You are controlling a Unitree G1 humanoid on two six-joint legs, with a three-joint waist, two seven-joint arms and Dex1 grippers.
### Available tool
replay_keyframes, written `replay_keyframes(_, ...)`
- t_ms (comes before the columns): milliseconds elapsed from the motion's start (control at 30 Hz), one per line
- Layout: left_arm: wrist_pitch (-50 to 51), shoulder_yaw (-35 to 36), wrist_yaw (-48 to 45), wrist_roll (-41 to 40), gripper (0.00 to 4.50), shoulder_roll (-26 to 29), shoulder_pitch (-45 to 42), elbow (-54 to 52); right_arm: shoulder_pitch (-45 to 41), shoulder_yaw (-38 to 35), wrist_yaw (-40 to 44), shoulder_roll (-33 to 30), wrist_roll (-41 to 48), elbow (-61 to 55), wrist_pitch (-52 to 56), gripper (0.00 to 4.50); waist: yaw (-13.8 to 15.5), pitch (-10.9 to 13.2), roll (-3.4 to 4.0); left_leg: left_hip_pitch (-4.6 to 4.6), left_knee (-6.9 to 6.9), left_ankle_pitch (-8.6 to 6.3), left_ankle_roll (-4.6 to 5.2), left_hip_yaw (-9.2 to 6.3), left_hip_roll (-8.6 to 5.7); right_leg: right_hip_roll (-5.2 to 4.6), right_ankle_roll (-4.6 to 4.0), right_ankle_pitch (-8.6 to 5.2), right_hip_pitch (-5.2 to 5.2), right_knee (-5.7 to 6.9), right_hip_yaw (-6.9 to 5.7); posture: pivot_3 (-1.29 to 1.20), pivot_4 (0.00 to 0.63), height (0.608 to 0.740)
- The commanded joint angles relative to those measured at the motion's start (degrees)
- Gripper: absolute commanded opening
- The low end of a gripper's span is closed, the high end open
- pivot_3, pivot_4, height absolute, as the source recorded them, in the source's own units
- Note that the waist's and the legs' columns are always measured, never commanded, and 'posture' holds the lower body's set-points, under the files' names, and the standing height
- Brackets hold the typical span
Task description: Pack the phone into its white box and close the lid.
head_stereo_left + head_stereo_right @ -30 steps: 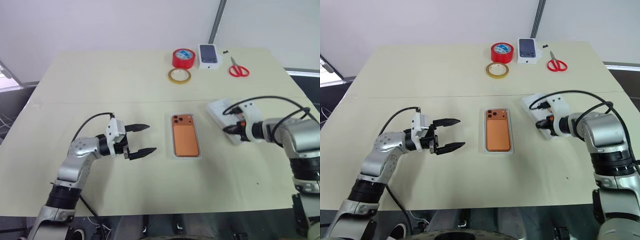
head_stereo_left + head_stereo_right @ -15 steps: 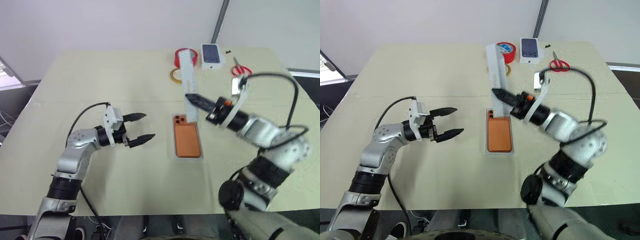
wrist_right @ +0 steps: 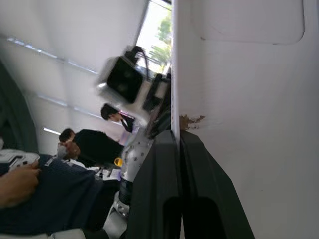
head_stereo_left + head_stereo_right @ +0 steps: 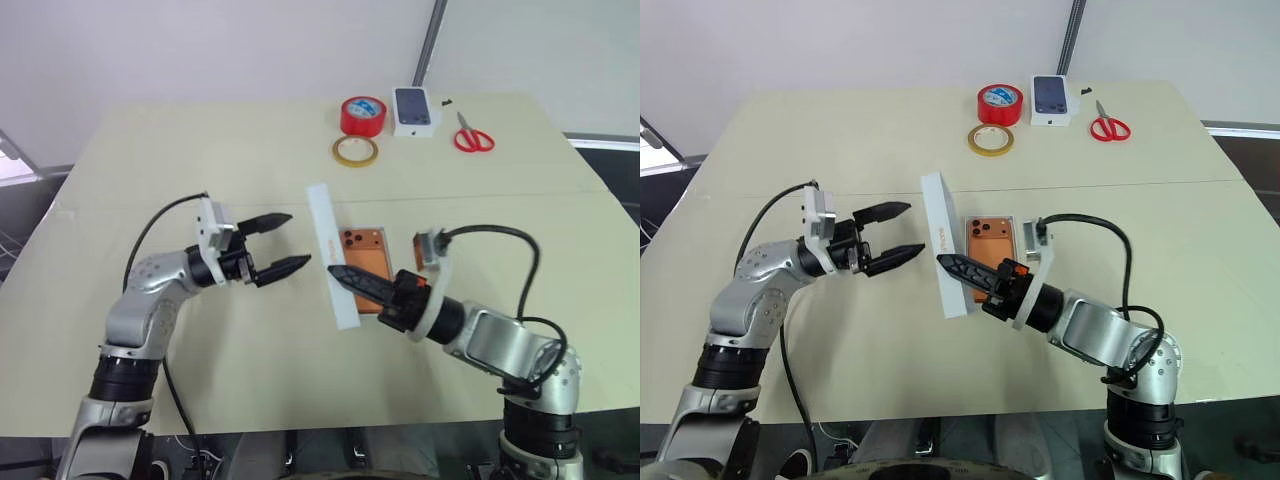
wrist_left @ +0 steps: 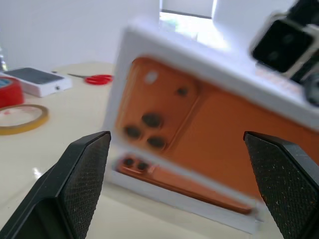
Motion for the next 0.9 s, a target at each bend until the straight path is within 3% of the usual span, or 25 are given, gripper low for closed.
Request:
replay_keyframes(33,-2.3,-0.2,-0.6,1.4,4.25,0.8,1.2,-2.2,-1.5,3.2,1.0,-3.5,2.0,0.2,-3.3,0.00,0.3,0.0,-0.02,0.00,0.02,0.00,0.00,0.00,0.00,0.00,0.00,0.00,0.01,0.00,0.00,0.00,0.150,0.740)
replay_keyframes(100,-1.4,-0.1,-1.3,0.8,3.59,1.2,2.0,-2.6,-2.2,4.0,1.5,-4.0,2.0,1.6,-5.1,0.00,0.5,0.0,-0.03,0.00,0.02,0.00,0.00,-0.01,0.01,0.03,0.00,0.00,0.02,-0.04,0.00,0.00,0.150,0.740)
replay_keyframes(333,-5.5,-2.5,0.1,4.4,0.05,-1.1,5.4,-2.2,-6.5,6.3,1.7,-3.6,2.0,8.5,-8.8,0.00,0.6,0.0,-0.03,-0.01,0.02,-0.01,0.02,-0.01,0.03,0.02,0.00,0.00,0.05,-0.10,0.00,0.00,0.150,0.740)
replay_keyframes(700,-8.6,-6.1,4.4,9.2,0.05,-7.7,1.9,5.3,-7.0,7.4,1.9,-2.6,-2.9,14.8,-12.4,0.00,0.8,0.0,-0.03,-0.02,0.01,-0.04,0.06,-0.01,0.05,0.01,0.00,0.00,0.11,-0.21,-0.01,0.00,0.150,0.740)
replay_keyframes(900,-7.8,-4.7,4.5,7.7,0.05,-7.6,1.2,5.7,-8.6,7.8,-1.0,0.3,-2.1,14.9,-14.3,0.00,0.6,0.0,-0.03,0.00,0.00,-0.03,0.06,-0.01,0.08,0.02,0.00,0.00,0.11,-0.19,-0.01,0.00,0.150,0.740)
